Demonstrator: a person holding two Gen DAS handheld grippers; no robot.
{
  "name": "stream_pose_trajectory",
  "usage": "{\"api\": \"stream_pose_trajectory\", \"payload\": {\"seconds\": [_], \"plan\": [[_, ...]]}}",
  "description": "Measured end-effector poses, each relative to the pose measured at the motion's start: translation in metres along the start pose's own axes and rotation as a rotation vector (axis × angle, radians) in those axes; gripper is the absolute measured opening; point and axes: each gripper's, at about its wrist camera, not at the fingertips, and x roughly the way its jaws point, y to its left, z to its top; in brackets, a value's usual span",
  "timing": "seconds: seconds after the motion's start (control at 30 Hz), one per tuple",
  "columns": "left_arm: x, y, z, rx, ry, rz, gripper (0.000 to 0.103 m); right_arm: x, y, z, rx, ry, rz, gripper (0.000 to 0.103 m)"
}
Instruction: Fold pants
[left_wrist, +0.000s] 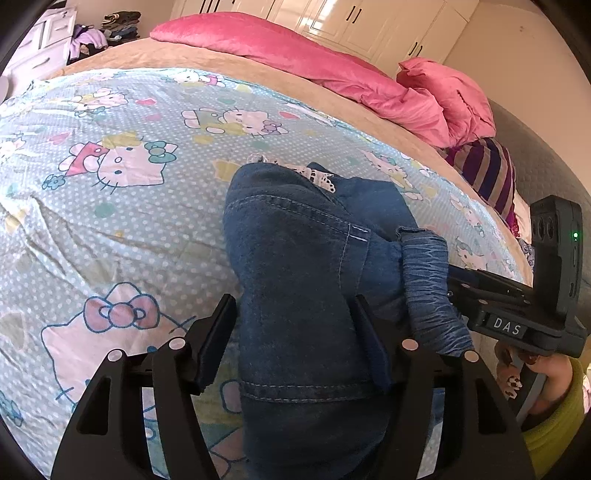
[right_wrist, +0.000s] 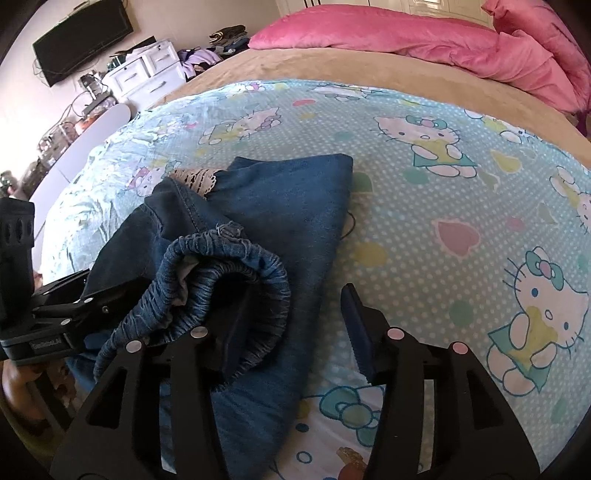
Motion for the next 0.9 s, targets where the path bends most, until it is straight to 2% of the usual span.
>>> {"api": "stream_pose_trajectory", "payload": {"seconds": [0.07, 0.13, 0.4, 0.53, 0.63, 0.8, 0.9], "plan": [[-0.002, 0.000, -0.002, 0.000, -0.001, 0.002, 0.066, -0.002, 0.000, 0.000, 0.002, -0.003, -0.003, 0.044], [-0.003, 0.000, -0.003, -0.003, -0.002, 0.001, 0.067, -0.004, -0.001, -0.001, 0.005, -0.006, -0.006, 0.051], [-0.011, 0.000, -0.006, -0.007, -0.006, -0.002, 0.071, -0.018, -0.003, -0.006, 0.026, -0.039, -0.008, 0.061], [-0.017, -0.001, -0.006, -0.006, -0.014, -0.005, 0.073, -0.028, -0.002, -0.007, 0.027, -0.060, 0.000, 0.071], [-0.021, -0.002, -0.007, -0.006, -0.021, -0.003, 0.078, -0.035, 0.002, -0.009, 0.012, -0.074, -0.005, 0.074], [-0.032, -0.003, -0.008, -0.006, -0.040, 0.003, 0.078, -0.049, 0.006, -0.011, 0.001, -0.113, -0.010, 0.081], [-0.043, -0.003, -0.008, -0.009, -0.062, 0.012, 0.091, -0.062, 0.009, -0.012, -0.003, -0.154, -0.017, 0.086]]}}
